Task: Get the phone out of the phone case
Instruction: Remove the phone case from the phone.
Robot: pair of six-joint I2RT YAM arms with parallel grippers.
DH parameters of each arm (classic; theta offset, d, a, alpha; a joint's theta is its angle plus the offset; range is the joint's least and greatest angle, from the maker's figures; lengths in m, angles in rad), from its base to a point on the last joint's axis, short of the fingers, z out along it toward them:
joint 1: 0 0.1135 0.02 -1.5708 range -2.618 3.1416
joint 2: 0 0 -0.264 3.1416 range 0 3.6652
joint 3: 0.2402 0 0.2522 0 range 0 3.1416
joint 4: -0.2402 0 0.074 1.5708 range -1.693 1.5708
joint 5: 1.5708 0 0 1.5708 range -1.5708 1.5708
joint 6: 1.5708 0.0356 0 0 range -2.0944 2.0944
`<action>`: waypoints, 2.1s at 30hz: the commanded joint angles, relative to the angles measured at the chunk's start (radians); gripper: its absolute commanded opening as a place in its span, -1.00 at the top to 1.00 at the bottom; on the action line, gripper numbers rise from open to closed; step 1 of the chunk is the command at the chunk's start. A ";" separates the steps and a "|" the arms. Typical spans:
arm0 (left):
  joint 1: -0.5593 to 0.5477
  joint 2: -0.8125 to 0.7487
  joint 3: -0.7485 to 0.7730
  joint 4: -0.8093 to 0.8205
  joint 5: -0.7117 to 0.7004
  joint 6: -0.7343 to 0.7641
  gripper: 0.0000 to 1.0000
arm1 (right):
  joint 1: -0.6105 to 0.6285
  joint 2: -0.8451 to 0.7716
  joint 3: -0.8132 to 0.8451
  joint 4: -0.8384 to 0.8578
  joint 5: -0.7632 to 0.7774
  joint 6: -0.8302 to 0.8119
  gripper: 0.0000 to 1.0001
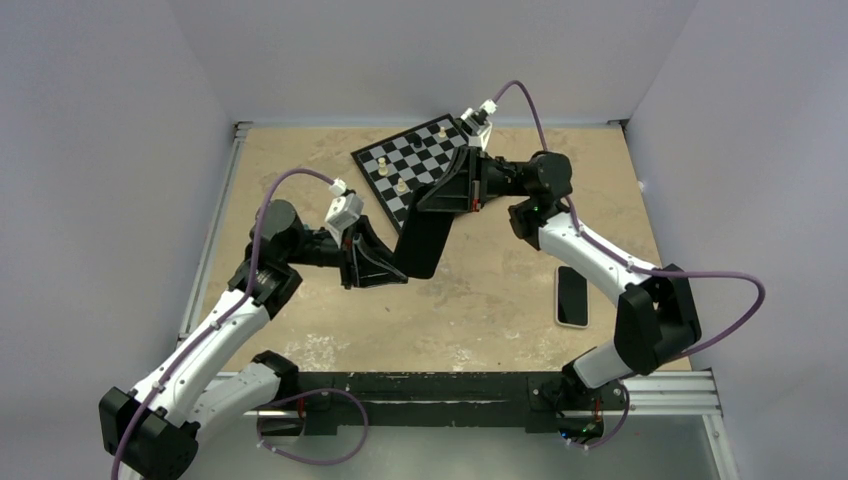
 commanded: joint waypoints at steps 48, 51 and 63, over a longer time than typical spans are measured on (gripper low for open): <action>0.061 0.090 0.015 0.313 -0.134 0.074 1.00 | 0.148 0.258 0.040 0.667 0.169 0.657 1.00; 0.062 0.092 0.030 0.245 -0.171 0.103 1.00 | 0.149 0.247 0.041 0.643 0.166 0.634 1.00; 0.058 0.068 0.014 0.118 -0.288 -0.012 0.68 | 0.122 0.060 -0.010 0.196 0.159 0.209 1.00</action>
